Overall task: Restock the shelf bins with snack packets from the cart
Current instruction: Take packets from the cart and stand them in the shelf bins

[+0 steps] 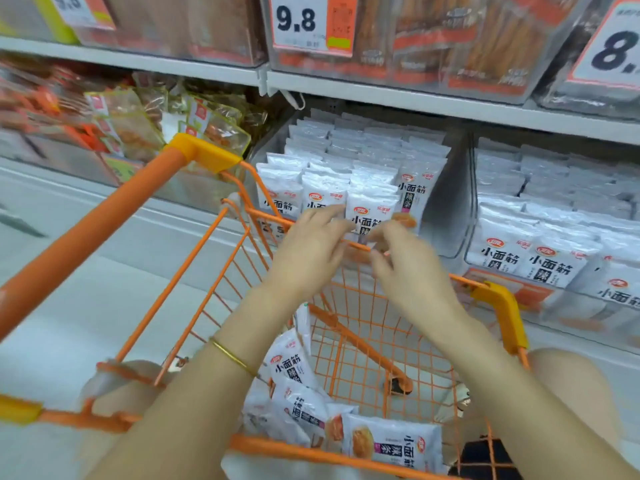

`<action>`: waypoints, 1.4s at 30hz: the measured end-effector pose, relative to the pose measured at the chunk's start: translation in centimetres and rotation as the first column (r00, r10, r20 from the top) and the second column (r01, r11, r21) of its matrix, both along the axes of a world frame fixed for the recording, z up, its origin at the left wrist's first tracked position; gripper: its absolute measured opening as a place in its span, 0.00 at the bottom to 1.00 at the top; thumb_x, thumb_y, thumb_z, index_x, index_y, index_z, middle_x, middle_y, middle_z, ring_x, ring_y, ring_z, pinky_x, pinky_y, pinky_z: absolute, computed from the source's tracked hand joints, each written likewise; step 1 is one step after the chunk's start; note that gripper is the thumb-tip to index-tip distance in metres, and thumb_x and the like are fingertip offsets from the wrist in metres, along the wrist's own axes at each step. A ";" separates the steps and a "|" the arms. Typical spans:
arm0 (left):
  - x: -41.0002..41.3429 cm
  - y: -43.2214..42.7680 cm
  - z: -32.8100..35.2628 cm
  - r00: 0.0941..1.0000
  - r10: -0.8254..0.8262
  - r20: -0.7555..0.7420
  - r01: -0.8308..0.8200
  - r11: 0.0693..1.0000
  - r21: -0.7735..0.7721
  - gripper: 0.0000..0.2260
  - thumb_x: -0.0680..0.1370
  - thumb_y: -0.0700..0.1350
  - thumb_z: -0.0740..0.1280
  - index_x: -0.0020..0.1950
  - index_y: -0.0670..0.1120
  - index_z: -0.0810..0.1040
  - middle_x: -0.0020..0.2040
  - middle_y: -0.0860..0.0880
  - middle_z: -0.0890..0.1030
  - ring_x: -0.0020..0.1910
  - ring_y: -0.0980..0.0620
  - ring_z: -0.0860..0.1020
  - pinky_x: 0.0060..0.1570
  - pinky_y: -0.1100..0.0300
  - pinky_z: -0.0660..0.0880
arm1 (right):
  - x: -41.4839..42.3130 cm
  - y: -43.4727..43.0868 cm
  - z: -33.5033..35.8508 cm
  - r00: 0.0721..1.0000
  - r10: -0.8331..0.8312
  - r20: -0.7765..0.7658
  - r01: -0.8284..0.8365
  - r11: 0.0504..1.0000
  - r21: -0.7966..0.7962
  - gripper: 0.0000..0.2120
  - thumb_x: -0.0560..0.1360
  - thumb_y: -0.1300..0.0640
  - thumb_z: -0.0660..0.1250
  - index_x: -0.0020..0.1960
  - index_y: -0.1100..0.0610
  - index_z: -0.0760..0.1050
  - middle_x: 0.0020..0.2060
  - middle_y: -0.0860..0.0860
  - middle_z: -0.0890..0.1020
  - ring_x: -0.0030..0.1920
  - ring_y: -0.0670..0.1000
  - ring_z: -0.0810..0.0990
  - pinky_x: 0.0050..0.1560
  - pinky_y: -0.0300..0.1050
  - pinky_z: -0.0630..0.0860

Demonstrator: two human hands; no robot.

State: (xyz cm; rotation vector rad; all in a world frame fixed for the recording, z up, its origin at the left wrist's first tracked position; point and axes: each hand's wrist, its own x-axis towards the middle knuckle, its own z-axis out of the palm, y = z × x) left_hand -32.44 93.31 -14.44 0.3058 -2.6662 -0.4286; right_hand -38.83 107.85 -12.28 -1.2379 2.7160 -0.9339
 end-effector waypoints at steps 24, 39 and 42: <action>5.0 1.5 -3.1 0.968 -0.029 0.248 -0.111 0.841 0.530 0.14 0.79 0.55 0.59 0.49 0.46 0.76 0.41 0.51 0.76 0.40 0.54 0.73 0.39 0.60 0.67 | 0.7 1.6 -6.5 0.447 0.149 0.882 -0.403 0.914 0.050 0.14 0.77 0.66 0.63 0.62 0.57 0.70 0.55 0.55 0.81 0.54 0.56 0.82 0.52 0.55 0.80; 4.6 2.5 -2.6 0.987 0.132 0.088 -0.154 0.663 0.732 0.09 0.77 0.47 0.67 0.38 0.48 0.74 0.34 0.48 0.76 0.31 0.54 0.72 0.33 0.59 0.69 | 0.8 2.8 -5.3 0.510 0.190 0.839 -0.261 0.964 -0.059 0.09 0.70 0.60 0.73 0.48 0.54 0.77 0.45 0.50 0.84 0.43 0.48 0.83 0.44 0.41 0.79; 4.6 2.7 -2.6 0.993 0.102 0.065 -0.116 0.643 0.757 0.08 0.77 0.46 0.67 0.38 0.47 0.74 0.33 0.49 0.74 0.29 0.55 0.72 0.30 0.62 0.69 | 0.5 3.3 -4.7 0.546 0.198 0.814 -0.249 0.966 -0.068 0.12 0.69 0.61 0.74 0.48 0.53 0.74 0.46 0.50 0.84 0.45 0.49 0.83 0.48 0.44 0.80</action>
